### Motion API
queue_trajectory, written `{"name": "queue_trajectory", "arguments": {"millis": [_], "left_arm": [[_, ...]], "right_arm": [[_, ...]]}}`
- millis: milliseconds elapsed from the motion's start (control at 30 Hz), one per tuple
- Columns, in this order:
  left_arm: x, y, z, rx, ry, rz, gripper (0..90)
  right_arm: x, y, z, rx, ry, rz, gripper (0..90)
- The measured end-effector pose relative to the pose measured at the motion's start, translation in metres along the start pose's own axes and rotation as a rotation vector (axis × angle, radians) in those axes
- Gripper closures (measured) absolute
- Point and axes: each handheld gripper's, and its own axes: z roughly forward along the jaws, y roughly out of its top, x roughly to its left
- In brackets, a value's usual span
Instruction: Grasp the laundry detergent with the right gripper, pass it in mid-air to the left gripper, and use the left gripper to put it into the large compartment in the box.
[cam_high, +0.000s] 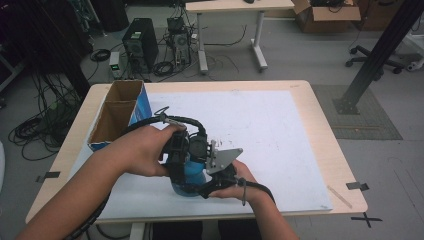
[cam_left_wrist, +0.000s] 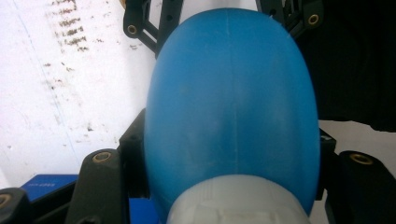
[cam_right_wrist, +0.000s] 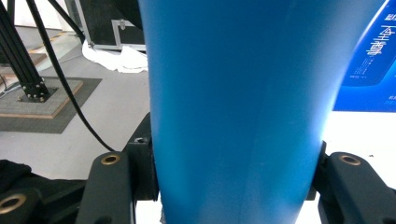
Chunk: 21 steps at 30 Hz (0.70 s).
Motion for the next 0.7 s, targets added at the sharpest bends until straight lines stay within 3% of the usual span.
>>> {"name": "queue_trajectory", "arguments": {"millis": [467, 700], "left_arm": [[0.002, 0.003, -0.005, 0.011, 0.000, -0.001, 38.9], [0.004, 0.003, -0.005, 0.018, -0.001, -0.011, 38.9]], "right_arm": [[0.000, -0.001, -0.005, -0.048, -0.058, 0.051, 13.6], [0.001, 0.000, -0.014, -0.068, -0.047, 0.063, 2.6]]}}
